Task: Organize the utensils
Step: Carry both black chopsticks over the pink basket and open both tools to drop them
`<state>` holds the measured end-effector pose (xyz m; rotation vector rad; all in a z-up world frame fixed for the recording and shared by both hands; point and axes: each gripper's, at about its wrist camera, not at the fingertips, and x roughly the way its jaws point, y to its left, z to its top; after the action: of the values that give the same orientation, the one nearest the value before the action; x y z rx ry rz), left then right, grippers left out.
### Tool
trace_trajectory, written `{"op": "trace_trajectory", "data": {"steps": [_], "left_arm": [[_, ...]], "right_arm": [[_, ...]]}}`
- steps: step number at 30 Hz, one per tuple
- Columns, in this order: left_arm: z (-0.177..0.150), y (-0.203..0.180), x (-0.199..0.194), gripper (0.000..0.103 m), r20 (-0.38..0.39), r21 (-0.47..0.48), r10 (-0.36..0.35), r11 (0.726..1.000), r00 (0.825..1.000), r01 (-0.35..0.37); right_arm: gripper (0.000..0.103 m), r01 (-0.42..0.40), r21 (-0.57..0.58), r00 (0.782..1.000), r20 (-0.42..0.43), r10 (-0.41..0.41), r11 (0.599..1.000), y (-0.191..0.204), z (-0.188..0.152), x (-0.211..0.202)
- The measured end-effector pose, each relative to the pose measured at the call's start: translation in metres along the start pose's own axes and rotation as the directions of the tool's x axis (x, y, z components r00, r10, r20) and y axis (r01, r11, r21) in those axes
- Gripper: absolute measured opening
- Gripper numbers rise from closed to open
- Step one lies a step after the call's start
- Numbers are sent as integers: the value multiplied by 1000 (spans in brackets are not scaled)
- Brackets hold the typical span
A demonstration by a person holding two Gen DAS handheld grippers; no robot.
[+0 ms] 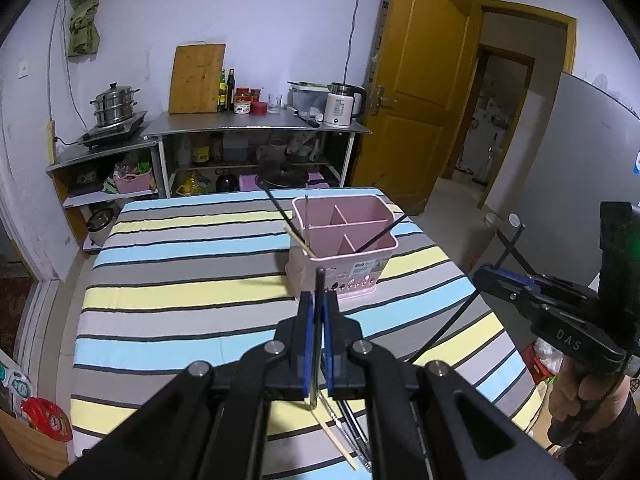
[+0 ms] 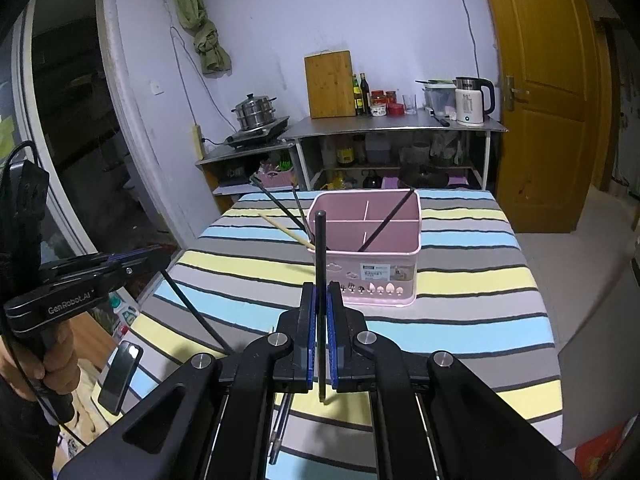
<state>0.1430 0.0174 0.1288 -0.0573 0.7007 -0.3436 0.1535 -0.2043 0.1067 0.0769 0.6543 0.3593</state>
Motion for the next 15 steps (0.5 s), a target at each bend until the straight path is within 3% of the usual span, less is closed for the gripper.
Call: {"op": "trace_trajectory", "data": {"steps": [15], "left_arm": [[75, -20, 5, 5, 67, 23, -40, 999, 997, 39]], "right_arm": [[5, 20, -31, 996, 82, -17, 999, 4, 58, 2]]}}
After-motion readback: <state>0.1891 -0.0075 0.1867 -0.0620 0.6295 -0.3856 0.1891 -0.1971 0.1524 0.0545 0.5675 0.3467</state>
